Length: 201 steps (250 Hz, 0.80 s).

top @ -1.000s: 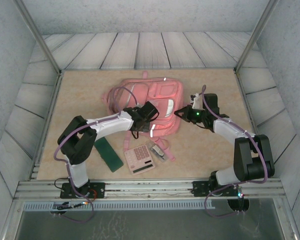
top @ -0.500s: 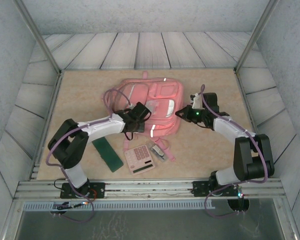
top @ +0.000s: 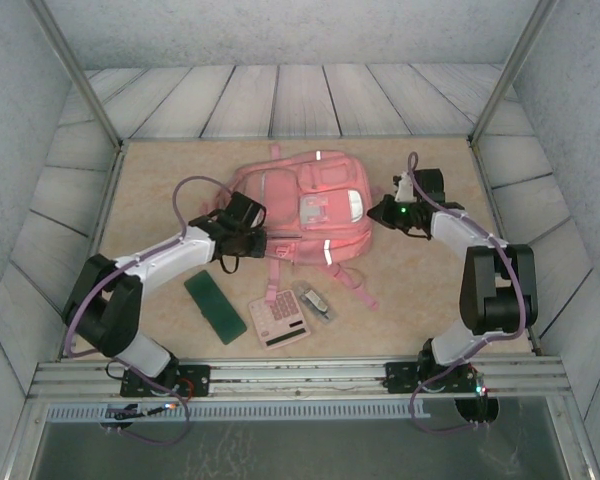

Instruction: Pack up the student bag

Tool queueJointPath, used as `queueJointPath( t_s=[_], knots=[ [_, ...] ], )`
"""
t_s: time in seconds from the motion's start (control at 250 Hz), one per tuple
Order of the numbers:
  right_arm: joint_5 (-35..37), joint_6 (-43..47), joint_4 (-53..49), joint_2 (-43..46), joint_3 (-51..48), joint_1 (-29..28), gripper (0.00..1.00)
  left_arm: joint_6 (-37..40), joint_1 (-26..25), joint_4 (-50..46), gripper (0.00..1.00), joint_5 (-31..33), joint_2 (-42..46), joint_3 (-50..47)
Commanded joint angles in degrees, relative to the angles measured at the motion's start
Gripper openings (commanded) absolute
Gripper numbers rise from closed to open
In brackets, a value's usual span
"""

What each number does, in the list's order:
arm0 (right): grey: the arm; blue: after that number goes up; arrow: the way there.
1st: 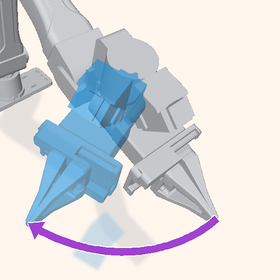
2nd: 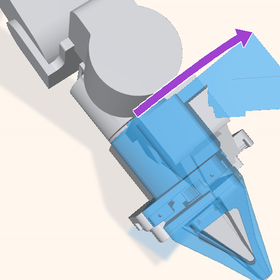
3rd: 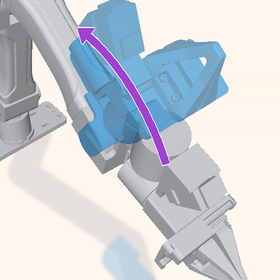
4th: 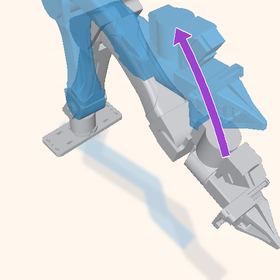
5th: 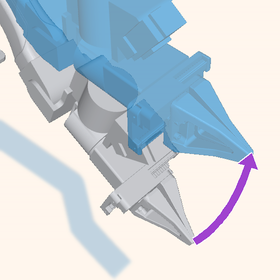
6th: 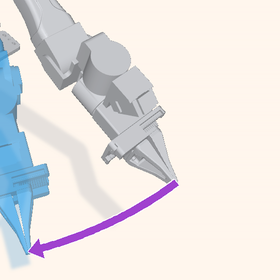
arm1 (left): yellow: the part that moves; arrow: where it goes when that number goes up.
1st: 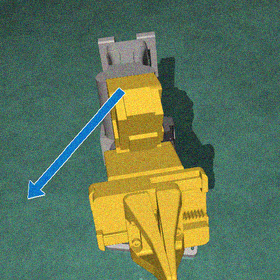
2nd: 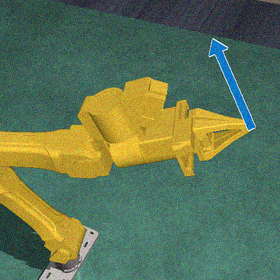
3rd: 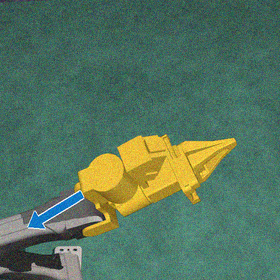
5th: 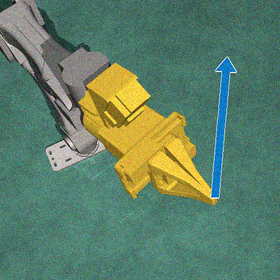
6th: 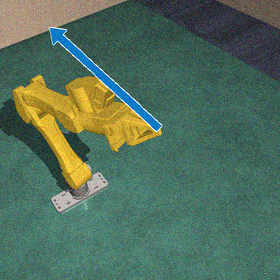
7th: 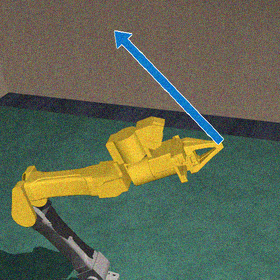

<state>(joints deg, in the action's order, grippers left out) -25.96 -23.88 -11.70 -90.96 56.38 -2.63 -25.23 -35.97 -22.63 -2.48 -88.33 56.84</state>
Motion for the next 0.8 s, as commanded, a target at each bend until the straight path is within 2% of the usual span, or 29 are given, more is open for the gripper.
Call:
queueJointPath(
  t_s=[0.0,0.12,0.256,0.372,0.632,0.799],
  knots=[
    [2.2,2.1,-2.9,1.8,1.3,1.1,0.15,6.0,0.5,-0.7,0.00,-8.8,1.8,0.5],
    [-0.4,2.0,-6.1,5.4,-0.4,0.8,0.34,7.2,0.4,1.6,0.00,-16.0,0.3,1.6],
    [-2.7,1.3,-10.2,9.7,-2.0,-1.5,0.46,7.3,-0.2,3.8,0.00,-19.6,-2.3,3.6],
    [-5.3,-2.2,-10.8,10.6,-3.4,-5.5,0.49,8.2,-1.6,4.3,0.00,-20.3,-4.7,6.5],
    [-5.9,-18.5,7.4,10.5,-9.6,-14.0,0.52,8.0,-7.0,6.7,0.00,-19.1,-8.3,11.4],
    [-3.1,-25.6,15.1,8.3,-12.7,-15.2,0.55,6.3,-9.4,9.4,0.00,-18.2,-10.6,13.0]
  ],
)
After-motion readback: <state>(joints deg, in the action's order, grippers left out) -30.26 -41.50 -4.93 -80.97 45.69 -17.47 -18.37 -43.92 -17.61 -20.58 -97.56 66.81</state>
